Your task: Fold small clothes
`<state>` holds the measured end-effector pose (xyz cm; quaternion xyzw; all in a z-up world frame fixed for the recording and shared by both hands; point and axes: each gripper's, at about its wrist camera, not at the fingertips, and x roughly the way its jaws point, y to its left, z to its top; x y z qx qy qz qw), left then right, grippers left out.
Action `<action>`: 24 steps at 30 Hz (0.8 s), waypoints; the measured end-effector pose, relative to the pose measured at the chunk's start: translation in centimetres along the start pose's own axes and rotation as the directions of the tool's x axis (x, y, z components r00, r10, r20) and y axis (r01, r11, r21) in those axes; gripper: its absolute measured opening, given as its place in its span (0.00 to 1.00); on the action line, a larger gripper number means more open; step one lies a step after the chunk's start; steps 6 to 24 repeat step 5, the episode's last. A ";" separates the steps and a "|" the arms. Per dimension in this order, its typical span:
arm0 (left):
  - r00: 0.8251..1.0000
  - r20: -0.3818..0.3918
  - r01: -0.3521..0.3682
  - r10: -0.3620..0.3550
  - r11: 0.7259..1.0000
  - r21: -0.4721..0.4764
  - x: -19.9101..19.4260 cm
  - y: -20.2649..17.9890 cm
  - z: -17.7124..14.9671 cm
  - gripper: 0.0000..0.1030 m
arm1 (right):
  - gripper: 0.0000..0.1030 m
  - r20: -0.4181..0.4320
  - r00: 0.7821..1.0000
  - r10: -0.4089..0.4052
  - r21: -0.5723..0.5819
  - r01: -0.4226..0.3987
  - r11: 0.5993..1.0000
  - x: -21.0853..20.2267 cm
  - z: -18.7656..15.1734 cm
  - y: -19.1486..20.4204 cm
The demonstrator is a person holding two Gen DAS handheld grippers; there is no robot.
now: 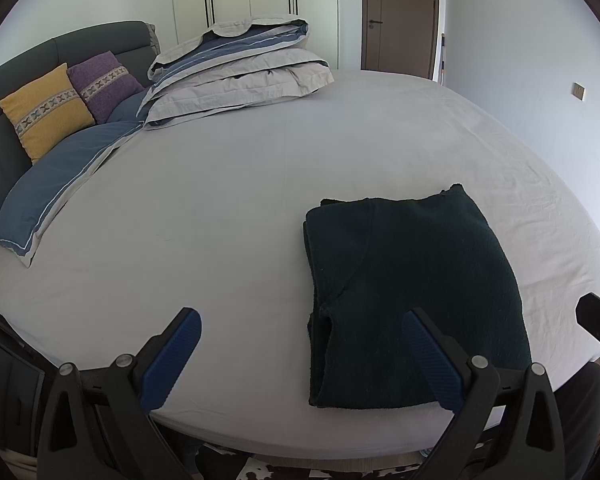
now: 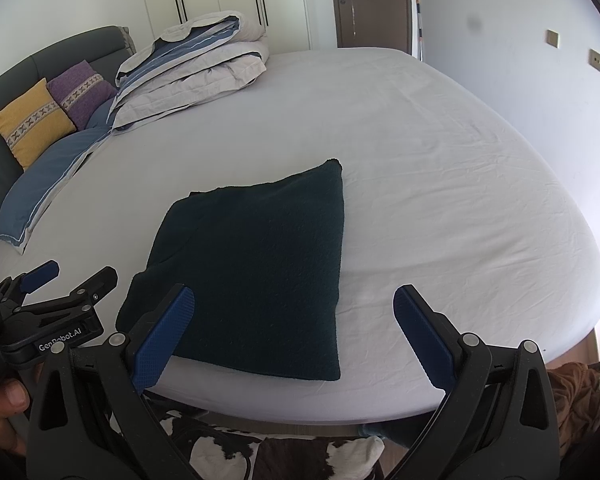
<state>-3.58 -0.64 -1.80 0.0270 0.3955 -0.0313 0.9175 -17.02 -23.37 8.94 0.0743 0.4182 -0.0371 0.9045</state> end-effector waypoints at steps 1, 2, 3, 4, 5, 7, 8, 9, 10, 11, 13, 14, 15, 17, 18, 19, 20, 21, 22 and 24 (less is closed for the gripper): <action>1.000 0.002 0.000 0.000 1.000 0.000 0.0 0.0 0.0 1.00 | 0.98 -0.001 1.000 0.001 -0.002 -0.001 1.000 0.1 0.0 -0.1; 1.000 0.007 -0.002 0.002 1.000 0.001 -0.1 -0.1 0.0 1.00 | 0.98 0.000 1.000 0.002 -0.002 -0.002 1.000 0.1 0.0 -0.1; 1.000 0.008 -0.002 0.002 1.000 0.003 -0.1 0.0 -0.1 1.00 | 0.98 0.000 1.000 0.002 -0.001 -0.002 1.000 0.1 0.0 0.0; 1.000 0.007 -0.001 0.001 1.000 0.004 0.0 -0.1 -0.1 1.00 | 0.98 0.000 1.000 0.001 -0.001 -0.001 1.000 0.1 0.0 0.0; 1.000 0.005 0.002 -0.002 1.000 0.002 0.0 0.0 -0.1 1.00 | 0.98 0.000 1.000 0.001 -0.001 -0.001 1.000 0.1 0.0 -0.1; 1.000 0.005 0.002 -0.002 1.000 0.002 0.0 0.0 -0.1 1.00 | 0.98 0.000 1.000 0.001 -0.001 -0.001 1.000 0.1 0.0 -0.1; 1.000 0.005 0.002 -0.002 1.000 0.002 0.0 0.0 -0.1 1.00 | 0.98 0.000 1.000 0.001 -0.001 -0.001 1.000 0.1 0.0 -0.1; 1.000 0.005 0.002 -0.002 1.000 0.002 0.0 0.0 -0.1 1.00 | 0.98 0.000 1.000 0.001 -0.001 -0.001 1.000 0.1 0.0 -0.1; 1.000 0.005 0.002 -0.002 1.000 0.002 0.0 0.0 -0.1 1.00 | 0.98 0.000 1.000 0.001 -0.001 -0.001 1.000 0.1 0.0 -0.1; 1.000 0.005 0.002 -0.002 1.000 0.002 0.0 0.0 -0.1 1.00 | 0.98 0.000 1.000 0.001 -0.001 -0.001 1.000 0.1 0.0 -0.1; 1.000 0.005 0.002 -0.002 1.000 0.002 0.0 0.0 -0.1 1.00 | 0.98 0.000 1.000 0.001 -0.001 -0.001 1.000 0.1 0.0 -0.1; 1.000 0.005 0.002 -0.002 1.000 0.002 0.0 0.0 -0.1 1.00 | 0.98 0.000 1.000 0.001 -0.001 -0.001 1.000 0.1 0.0 -0.1; 1.000 0.005 0.002 -0.002 1.000 0.002 0.0 0.0 -0.1 1.00 | 0.98 0.000 1.000 0.001 -0.001 -0.001 1.000 0.1 0.0 -0.1; 1.000 0.005 0.002 -0.002 1.000 0.002 0.0 0.0 -0.1 1.00 | 0.98 0.000 1.000 0.001 -0.001 -0.001 1.000 0.1 0.0 -0.1; 1.000 0.005 0.002 -0.002 1.000 0.002 0.0 0.0 -0.1 1.00 | 0.98 0.000 1.000 0.001 -0.001 -0.001 1.000 0.1 0.0 -0.1; 1.000 0.005 0.002 -0.002 1.000 0.002 0.0 0.0 -0.1 1.00 | 0.98 0.000 1.000 0.001 -0.001 -0.001 1.000 0.1 0.0 -0.1; 1.000 0.005 0.002 -0.002 1.000 0.002 0.0 0.0 -0.1 1.00 | 0.98 0.000 1.000 0.001 -0.001 -0.001 1.000 0.1 0.0 -0.1; 1.000 0.005 0.002 -0.002 1.000 0.002 0.0 0.0 -0.1 1.00 | 0.98 0.000 1.000 0.001 -0.001 -0.001 1.000 0.1 0.0 -0.1; 1.000 0.005 0.002 -0.002 1.000 0.002 0.0 0.0 -0.1 1.00 | 0.98 0.000 1.000 0.001 -0.001 -0.001 1.000 0.1 0.0 -0.1; 1.000 0.005 0.002 -0.002 1.000 0.002 0.0 0.0 -0.1 1.00 | 0.98 0.000 1.000 0.001 -0.001 -0.001 1.000 0.1 0.0 -0.1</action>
